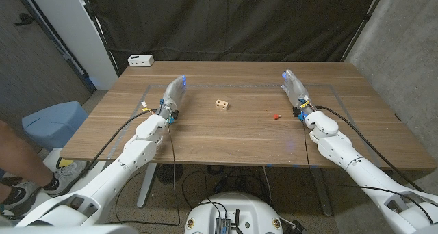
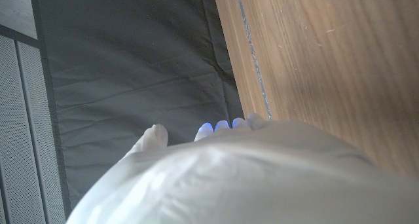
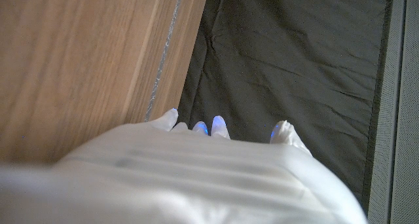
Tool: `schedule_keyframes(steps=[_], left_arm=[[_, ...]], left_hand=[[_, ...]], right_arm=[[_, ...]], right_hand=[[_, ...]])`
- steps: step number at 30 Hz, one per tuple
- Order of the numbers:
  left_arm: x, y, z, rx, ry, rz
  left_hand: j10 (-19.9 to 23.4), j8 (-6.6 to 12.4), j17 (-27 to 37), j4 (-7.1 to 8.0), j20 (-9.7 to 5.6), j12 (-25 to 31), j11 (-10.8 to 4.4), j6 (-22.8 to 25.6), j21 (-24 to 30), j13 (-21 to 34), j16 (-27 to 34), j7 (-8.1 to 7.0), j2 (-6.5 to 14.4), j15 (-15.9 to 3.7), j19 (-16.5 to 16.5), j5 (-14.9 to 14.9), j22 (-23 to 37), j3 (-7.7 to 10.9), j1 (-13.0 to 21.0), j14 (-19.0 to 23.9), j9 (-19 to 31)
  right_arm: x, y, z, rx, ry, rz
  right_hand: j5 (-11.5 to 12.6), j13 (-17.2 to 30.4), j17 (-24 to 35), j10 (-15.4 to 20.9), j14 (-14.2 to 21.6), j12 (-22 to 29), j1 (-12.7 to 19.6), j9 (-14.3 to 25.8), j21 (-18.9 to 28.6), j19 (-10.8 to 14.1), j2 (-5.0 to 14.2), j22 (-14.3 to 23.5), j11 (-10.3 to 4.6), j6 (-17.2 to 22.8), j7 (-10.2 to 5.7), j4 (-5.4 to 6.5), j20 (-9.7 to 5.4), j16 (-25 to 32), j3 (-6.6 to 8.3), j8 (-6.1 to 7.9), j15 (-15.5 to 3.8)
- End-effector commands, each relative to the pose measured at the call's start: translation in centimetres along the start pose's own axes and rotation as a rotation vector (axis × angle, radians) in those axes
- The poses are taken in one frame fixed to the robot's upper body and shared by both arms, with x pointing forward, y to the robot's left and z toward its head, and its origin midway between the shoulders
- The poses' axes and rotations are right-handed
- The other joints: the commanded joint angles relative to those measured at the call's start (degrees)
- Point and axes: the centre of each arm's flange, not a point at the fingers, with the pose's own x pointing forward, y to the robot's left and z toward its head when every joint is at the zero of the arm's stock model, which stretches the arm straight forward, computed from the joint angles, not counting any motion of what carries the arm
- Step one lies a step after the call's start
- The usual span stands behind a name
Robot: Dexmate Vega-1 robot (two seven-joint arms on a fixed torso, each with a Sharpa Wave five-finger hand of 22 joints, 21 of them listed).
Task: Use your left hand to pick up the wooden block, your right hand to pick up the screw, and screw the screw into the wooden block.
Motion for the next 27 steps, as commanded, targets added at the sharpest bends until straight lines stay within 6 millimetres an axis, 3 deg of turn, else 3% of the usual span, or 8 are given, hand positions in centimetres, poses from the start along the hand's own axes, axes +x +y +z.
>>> schedule_keyframes(steps=[1,14,27], left_arm=[[0.7,0.0,0.5,0.032,0.001,-0.019],[1.0,0.0,3.0,0.171,-0.014,-0.060],[0.7,0.3,5.6,0.348,-0.015,-0.121]], left_hand=[[0.31,0.30,0.31,-0.20,0.06,0.48,-0.27,0.40,0.26,0.17,0.13,-0.15,2.91,-0.15,-0.18,0.24,0.19,0.30,0.47,0.07,0.22],[1.28,0.39,0.29,-0.82,-0.01,0.62,-0.76,1.38,0.03,0.17,-0.10,-0.73,2.60,-0.34,-0.40,0.15,0.18,0.40,0.86,0.14,0.19],[1.47,0.14,0.33,-2.13,0.84,0.31,-1.65,1.77,-0.55,0.20,-0.68,-1.55,1.87,0.91,-2.06,-0.02,0.20,0.37,1.60,-1.88,0.18]], right_arm=[[0.3,0.7,0.1,-0.003,-0.001,0.000],[0.8,1.1,0.0,-0.028,0.001,-0.010],[0.6,1.2,0.3,-0.032,-0.003,-0.024]], right_hand=[[0.34,0.29,0.06,-0.32,-1.69,0.26,0.41,0.05,0.22,0.55,0.18,0.23,-0.03,0.35,-0.35,-0.11,0.00,0.42,0.33,0.34,-0.23],[0.41,0.29,0.00,-0.19,-1.58,0.33,0.51,0.04,0.17,0.79,0.41,0.22,-0.29,0.40,-0.45,-0.27,0.02,0.46,0.46,0.38,-0.36],[0.44,0.30,-0.07,0.19,-1.10,0.46,0.68,0.04,0.23,1.36,0.58,0.22,-0.38,0.71,-0.42,-0.48,0.17,0.60,0.61,0.51,-0.65]])
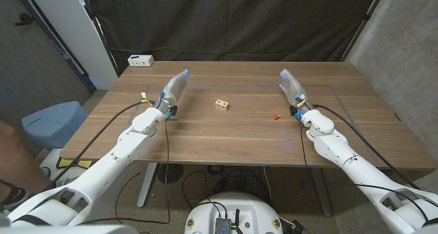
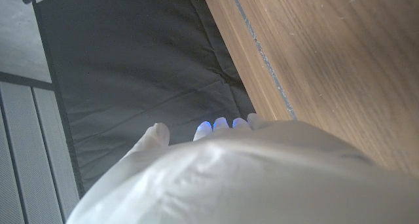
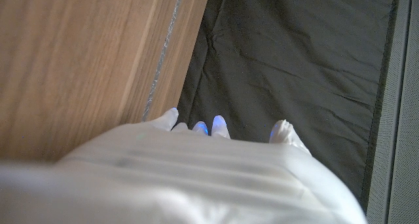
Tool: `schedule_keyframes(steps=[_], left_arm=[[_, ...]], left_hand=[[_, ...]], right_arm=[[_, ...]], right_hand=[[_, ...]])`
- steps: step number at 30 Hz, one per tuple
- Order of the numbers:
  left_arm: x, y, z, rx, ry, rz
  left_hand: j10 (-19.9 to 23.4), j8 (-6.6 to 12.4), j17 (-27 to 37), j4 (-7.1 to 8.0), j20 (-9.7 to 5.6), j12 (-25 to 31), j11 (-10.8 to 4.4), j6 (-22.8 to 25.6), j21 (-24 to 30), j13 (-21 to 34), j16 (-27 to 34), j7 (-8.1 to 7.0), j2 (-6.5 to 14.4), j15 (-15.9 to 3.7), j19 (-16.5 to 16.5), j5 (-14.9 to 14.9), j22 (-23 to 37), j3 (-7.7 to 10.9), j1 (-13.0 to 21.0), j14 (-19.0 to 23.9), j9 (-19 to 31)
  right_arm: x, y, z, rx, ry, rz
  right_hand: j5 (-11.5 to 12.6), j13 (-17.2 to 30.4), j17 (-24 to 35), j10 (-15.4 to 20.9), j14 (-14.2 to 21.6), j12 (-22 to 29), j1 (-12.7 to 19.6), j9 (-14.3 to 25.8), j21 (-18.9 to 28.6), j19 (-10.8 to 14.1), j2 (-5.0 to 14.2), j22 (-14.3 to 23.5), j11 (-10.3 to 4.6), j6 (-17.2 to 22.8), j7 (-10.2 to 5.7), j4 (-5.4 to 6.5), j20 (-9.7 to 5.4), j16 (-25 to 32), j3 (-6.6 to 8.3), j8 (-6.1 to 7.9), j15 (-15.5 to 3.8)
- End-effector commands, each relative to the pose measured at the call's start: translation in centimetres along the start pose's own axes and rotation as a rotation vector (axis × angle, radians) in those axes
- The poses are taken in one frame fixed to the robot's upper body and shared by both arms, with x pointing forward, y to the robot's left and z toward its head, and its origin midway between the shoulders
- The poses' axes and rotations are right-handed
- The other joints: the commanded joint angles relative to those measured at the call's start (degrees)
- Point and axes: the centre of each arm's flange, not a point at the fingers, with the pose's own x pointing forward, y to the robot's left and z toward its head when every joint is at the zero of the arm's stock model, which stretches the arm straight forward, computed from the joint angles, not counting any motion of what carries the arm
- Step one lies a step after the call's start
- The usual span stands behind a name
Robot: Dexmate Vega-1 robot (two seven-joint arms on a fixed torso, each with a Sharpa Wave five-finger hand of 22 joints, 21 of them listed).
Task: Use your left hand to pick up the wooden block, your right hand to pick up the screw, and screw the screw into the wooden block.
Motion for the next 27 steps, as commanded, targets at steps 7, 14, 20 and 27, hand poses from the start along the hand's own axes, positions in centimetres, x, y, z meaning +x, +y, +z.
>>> schedule_keyframes(steps=[7,14,20,27], left_arm=[[-0.2,1.0,3.9,0.250,-0.005,-0.082],[0.1,1.0,5.7,0.414,0.019,-0.102],[0.7,0.7,6.6,0.509,0.020,-0.116],[1.5,0.1,7.9,0.626,0.028,-0.158]], left_hand=[[1.82,0.58,0.32,-2.70,0.17,0.18,-1.25,2.31,-0.20,0.24,0.24,-2.66,0.44,0.40,-0.97,0.24,0.16,0.38,2.03,-2.04,0.22],[4.98,1.43,0.39,-8.02,1.66,0.64,-2.87,5.91,0.20,0.32,0.88,-3.88,-1.48,-0.09,0.09,1.05,0.13,1.16,5.91,-0.61,0.28],[6.68,1.65,0.43,-10.81,2.75,0.85,-3.58,7.58,0.45,0.38,1.11,-4.10,-2.86,-0.17,1.26,1.37,0.16,1.24,7.79,0.68,0.31],[7.86,1.67,0.49,-13.65,3.16,0.85,-4.29,8.55,0.36,0.51,0.96,-4.63,-4.27,-1.06,1.80,1.62,0.14,1.35,10.23,1.03,0.38]], right_arm=[[-0.2,-0.1,0.1,-0.008,0.001,-0.018],[-0.1,-0.5,0.0,-0.002,0.001,-0.029],[0.0,-0.9,-0.2,-0.001,0.001,-0.034],[0.0,-1.3,-0.4,-0.001,0.005,-0.043]], right_hand=[[0.21,0.32,0.09,0.14,-0.66,0.23,0.36,0.21,0.22,0.50,0.32,0.23,-0.42,0.44,-0.06,-0.13,0.03,0.63,0.21,0.31,-0.35],[0.21,0.32,0.10,0.23,-0.62,0.25,0.34,0.21,0.20,0.65,0.39,0.23,-0.43,0.42,-0.08,-0.16,0.05,0.63,0.23,0.30,-0.35],[0.17,0.32,0.17,0.19,-0.58,0.22,0.07,0.21,0.18,0.76,0.25,0.23,-0.41,0.40,-0.03,-0.08,0.14,0.67,0.10,0.28,-0.30],[0.13,0.33,0.28,0.21,-0.56,0.22,-0.40,0.22,0.14,0.85,-0.01,0.23,-0.27,0.34,0.06,0.11,0.21,0.71,-0.15,0.26,-0.17]])
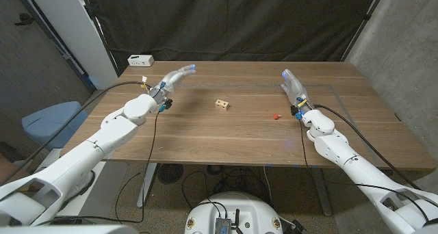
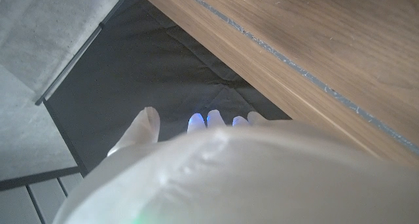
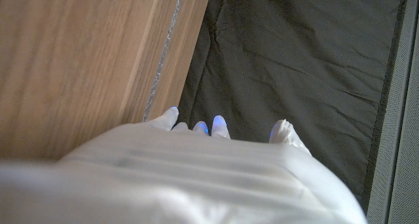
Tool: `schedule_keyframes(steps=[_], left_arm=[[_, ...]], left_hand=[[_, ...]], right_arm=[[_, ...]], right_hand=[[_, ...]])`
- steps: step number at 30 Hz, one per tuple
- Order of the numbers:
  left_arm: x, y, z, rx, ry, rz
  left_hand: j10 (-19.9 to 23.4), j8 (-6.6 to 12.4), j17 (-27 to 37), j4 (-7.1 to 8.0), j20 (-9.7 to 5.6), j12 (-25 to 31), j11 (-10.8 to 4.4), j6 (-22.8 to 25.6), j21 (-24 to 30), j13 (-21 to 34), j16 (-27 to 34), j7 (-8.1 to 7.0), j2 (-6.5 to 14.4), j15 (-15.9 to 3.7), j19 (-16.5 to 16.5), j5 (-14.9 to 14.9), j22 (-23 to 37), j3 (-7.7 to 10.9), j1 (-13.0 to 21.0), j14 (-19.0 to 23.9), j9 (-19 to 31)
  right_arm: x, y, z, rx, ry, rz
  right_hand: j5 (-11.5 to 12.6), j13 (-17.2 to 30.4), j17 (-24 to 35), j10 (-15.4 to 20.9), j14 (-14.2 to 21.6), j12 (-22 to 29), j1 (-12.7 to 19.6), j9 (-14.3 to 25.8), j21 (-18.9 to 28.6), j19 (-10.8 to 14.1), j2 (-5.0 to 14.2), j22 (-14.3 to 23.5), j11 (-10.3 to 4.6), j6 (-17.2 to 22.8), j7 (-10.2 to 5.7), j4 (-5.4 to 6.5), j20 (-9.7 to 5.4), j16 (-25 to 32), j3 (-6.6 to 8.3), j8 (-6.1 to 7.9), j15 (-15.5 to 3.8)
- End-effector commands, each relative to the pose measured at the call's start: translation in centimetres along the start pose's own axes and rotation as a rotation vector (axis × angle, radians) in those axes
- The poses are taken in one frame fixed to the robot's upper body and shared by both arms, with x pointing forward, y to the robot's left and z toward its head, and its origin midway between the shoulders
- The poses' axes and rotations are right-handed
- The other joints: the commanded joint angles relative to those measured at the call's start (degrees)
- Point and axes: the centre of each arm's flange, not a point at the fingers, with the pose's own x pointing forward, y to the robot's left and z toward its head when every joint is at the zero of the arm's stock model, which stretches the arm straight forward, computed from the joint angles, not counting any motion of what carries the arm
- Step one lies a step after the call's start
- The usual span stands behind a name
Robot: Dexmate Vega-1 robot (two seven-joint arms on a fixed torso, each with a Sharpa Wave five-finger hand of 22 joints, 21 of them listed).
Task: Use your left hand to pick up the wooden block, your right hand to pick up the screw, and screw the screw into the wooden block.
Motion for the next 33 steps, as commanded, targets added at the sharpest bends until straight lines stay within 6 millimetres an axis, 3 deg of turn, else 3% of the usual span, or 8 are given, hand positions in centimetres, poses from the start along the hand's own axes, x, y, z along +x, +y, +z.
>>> schedule_keyframes(steps=[1,11,14,23,33], left_arm=[[1.1,0.7,2.8,0.235,0.012,-0.060],[2.8,0.6,4.9,0.387,0.000,-0.117],[3.3,0.5,5.5,0.442,0.001,-0.147],[4.4,-0.6,8.0,0.684,0.024,-0.205],[4.7,-1.5,9.7,0.837,0.020,-0.251]], left_hand=[[0.94,0.39,0.30,-1.85,0.79,0.39,-0.79,0.74,0.35,0.25,0.27,-0.79,-0.85,-0.66,0.20,0.33,0.15,0.18,1.89,0.18,0.19],[1.58,0.82,0.33,-3.30,2.16,0.29,-1.92,2.36,0.34,0.42,0.37,-1.80,-2.12,-0.57,1.15,-0.01,0.11,0.54,5.15,1.17,0.33],[1.71,0.88,0.34,-3.42,2.24,0.25,-2.69,2.66,0.28,0.46,0.30,-2.15,-2.22,-0.63,1.20,-0.07,0.14,0.83,6.29,1.19,0.38],[3.89,0.83,0.37,-3.58,2.68,0.82,-2.78,3.11,-0.35,0.65,0.39,-3.17,-2.78,-0.59,-0.44,-0.40,0.17,1.73,10.22,1.91,0.50],[7.53,0.67,0.42,-3.60,3.63,1.85,-3.44,3.15,-0.43,0.99,0.75,-3.64,-4.64,-0.69,-1.68,-0.90,0.21,2.19,14.79,3.89,0.55]], right_arm=[[0.1,-0.5,-0.2,0.005,0.000,-0.014],[0.3,-0.7,-0.4,0.003,0.007,-0.014],[0.5,-0.9,-0.4,0.000,0.011,-0.012],[1.3,-1.1,-0.8,-0.004,0.023,-0.009],[2.0,-1.4,-1.0,-0.006,0.028,-0.007]], right_hand=[[0.12,0.08,0.14,-0.11,-0.57,0.23,-0.50,0.06,0.13,0.37,-0.06,0.24,0.07,0.34,0.06,0.15,0.10,0.28,-0.20,0.26,-0.13],[0.12,0.08,0.23,-0.06,-0.52,0.24,-1.06,0.07,0.09,0.51,-0.36,0.24,0.10,0.35,0.13,0.35,0.14,0.32,-0.48,0.27,0.00],[0.14,0.08,0.22,-0.08,-0.49,0.23,-1.08,0.07,0.10,0.60,-0.37,0.24,0.06,0.43,0.06,0.34,0.13,0.31,-0.47,0.30,0.03],[0.21,0.09,0.15,-0.12,-0.47,0.21,-0.95,0.07,0.05,0.65,-0.26,0.24,0.17,0.43,0.05,0.23,0.10,0.25,-0.33,0.31,0.06],[0.25,0.09,0.13,-0.20,-0.47,0.18,-0.94,0.08,-0.02,0.65,-0.25,0.24,0.13,0.36,0.00,0.17,0.19,0.20,-0.25,0.27,0.05]])
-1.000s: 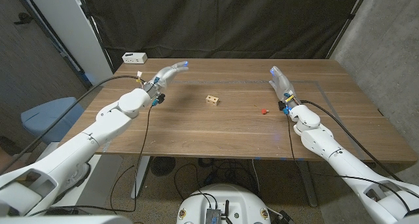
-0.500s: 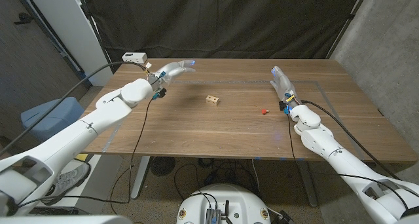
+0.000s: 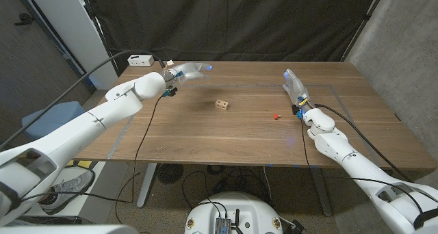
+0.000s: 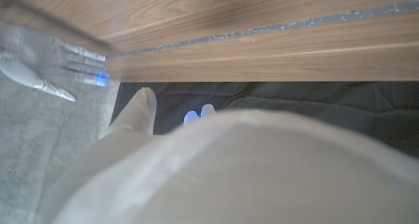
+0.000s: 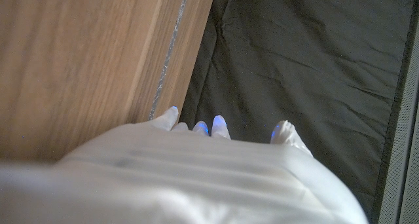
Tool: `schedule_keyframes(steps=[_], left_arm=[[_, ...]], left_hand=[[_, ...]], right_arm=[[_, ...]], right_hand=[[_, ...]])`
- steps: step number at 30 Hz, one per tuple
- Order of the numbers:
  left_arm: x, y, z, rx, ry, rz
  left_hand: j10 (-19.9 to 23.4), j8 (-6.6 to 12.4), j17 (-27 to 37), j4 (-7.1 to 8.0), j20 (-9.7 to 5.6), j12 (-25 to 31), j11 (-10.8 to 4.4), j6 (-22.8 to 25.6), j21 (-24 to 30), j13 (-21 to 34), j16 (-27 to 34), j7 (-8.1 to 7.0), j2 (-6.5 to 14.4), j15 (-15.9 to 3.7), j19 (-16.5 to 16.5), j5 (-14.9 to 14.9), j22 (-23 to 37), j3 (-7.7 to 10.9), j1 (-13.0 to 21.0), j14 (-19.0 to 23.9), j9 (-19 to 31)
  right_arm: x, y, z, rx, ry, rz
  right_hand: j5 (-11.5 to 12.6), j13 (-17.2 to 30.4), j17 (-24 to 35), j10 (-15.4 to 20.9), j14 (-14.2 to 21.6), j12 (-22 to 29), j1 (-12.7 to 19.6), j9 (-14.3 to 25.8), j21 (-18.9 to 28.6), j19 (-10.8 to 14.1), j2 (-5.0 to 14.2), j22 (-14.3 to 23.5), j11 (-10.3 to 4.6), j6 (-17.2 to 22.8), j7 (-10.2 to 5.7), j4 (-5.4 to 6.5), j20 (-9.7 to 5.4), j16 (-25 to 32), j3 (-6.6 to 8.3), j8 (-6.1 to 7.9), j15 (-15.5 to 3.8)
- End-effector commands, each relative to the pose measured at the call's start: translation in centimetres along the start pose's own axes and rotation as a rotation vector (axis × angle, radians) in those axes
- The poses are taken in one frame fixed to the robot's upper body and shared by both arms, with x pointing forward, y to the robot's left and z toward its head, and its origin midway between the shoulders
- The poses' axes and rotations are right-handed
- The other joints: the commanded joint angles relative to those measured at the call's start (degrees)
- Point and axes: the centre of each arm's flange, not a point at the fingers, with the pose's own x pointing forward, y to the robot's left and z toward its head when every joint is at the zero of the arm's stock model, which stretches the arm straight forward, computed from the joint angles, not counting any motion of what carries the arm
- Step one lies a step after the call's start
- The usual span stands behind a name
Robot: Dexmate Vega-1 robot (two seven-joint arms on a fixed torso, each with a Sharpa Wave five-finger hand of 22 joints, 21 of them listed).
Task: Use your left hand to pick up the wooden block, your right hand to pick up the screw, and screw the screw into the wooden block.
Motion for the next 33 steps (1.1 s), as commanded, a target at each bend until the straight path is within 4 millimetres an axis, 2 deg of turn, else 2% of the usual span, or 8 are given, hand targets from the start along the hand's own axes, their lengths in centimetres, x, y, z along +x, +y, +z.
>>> schedule_keyframes(steps=[1,12,17,19,22,26,30,33], left_arm=[[0.4,0.7,2.4,0.213,0.017,-0.038],[0.1,-0.4,4.1,0.379,0.008,-0.066],[-0.1,-0.8,4.7,0.445,0.000,-0.060],[-0.2,-0.9,4.8,0.459,-0.006,-0.059],[-0.3,-1.1,5.0,0.500,-0.019,-0.044],[-0.5,-1.2,5.2,0.541,-0.039,-0.020],[-0.4,-1.4,5.5,0.577,-0.043,-0.028],[-0.3,-1.5,5.8,0.596,-0.047,-0.032]], left_hand=[[1.66,0.27,0.16,0.04,0.46,0.62,-0.31,0.21,-0.10,0.22,0.40,-0.61,-0.54,-0.02,-0.88,-0.22,0.21,0.20,1.86,0.65,0.21],[2.44,0.34,0.24,0.15,1.62,0.55,-0.82,0.74,-0.55,0.49,0.20,-1.40,-2.97,-0.32,-4.08,-0.10,0.24,-0.12,5.05,0.76,0.23],[3.57,0.66,0.23,0.26,1.63,0.70,-1.79,1.92,-0.17,0.55,0.27,-2.43,-4.23,-1.09,-4.29,-0.03,0.24,-0.38,6.94,1.23,0.22],[3.93,0.66,0.22,0.30,1.65,0.73,-1.83,2.11,-0.09,0.55,0.29,-2.61,-4.59,-1.37,-4.33,-0.03,0.25,-0.47,7.55,1.41,0.22],[4.56,0.81,0.21,0.37,1.85,0.80,-2.00,2.76,0.11,0.56,0.45,-2.65,-5.13,-1.52,-4.09,0.00,0.25,-0.64,8.52,2.07,0.22],[5.72,0.92,0.18,0.51,1.93,0.90,-2.07,3.75,0.35,0.60,0.45,-2.69,-5.89,-2.97,-3.64,0.05,0.27,-0.98,10.38,2.70,0.23],[6.66,1.09,0.17,0.60,1.93,1.12,-2.07,4.63,0.43,0.70,0.56,-2.70,-6.12,-3.49,-3.37,0.10,0.26,-1.15,11.32,3.37,0.25],[6.90,1.15,0.17,0.63,2.08,1.17,-2.12,4.93,0.38,0.75,0.54,-2.69,-6.21,-3.56,-3.47,0.12,0.26,-1.22,11.61,3.46,0.26]], right_arm=[[0.7,-0.3,-0.2,-0.004,0.007,0.003],[0.7,-0.8,0.2,-0.016,-0.006,0.014],[0.5,-1.0,0.4,-0.022,-0.018,-0.003],[0.4,-1.1,0.4,-0.023,-0.021,-0.003],[0.2,-1.0,0.5,-0.025,-0.023,-0.001],[0.0,-1.0,0.5,-0.026,-0.021,0.000],[-0.4,-1.0,0.4,-0.028,-0.017,0.001],[-0.7,-1.0,0.4,-0.027,-0.017,-0.005]], right_hand=[[0.26,0.09,0.13,-0.23,-0.49,0.17,-0.33,0.09,-0.02,0.25,0.36,0.25,0.08,0.34,0.03,-0.09,-0.20,0.19,0.01,0.27,0.06],[0.25,0.09,0.32,-0.65,-0.83,0.06,-1.27,0.10,-0.15,0.19,0.05,0.26,0.17,-0.38,0.15,0.32,-0.13,0.14,-0.39,0.05,-0.09],[0.48,0.05,0.09,1.25,1.28,0.68,-1.56,0.08,0.27,1.97,-0.15,0.22,0.02,0.92,0.73,0.23,-1.61,0.65,-0.39,0.57,-2.94],[0.52,0.03,0.02,1.80,1.64,0.82,-1.51,0.06,0.29,2.25,-0.20,0.21,-0.19,1.17,0.96,0.13,-1.97,0.69,-0.36,0.63,-3.32],[0.54,0.02,-0.01,1.90,1.78,0.78,-1.52,0.05,0.28,2.38,-0.26,0.21,-0.42,1.19,1.30,0.08,-2.11,0.66,-0.36,0.60,-3.43],[0.55,0.01,-0.02,1.85,1.59,0.65,-1.65,0.04,0.16,2.31,-0.35,0.20,-0.49,1.01,1.20,0.09,-2.10,0.49,-0.40,0.49,-2.87],[0.59,0.01,0.01,1.53,1.09,0.39,-1.89,0.02,-0.15,1.76,-0.32,0.21,-0.69,0.69,1.08,0.17,-0.98,0.22,-0.41,0.33,-1.98],[0.60,0.02,0.02,1.42,0.98,0.32,-1.95,0.02,-0.23,1.62,-0.28,0.21,-0.75,0.51,0.97,0.19,-0.84,0.15,-0.40,0.26,-1.67]])
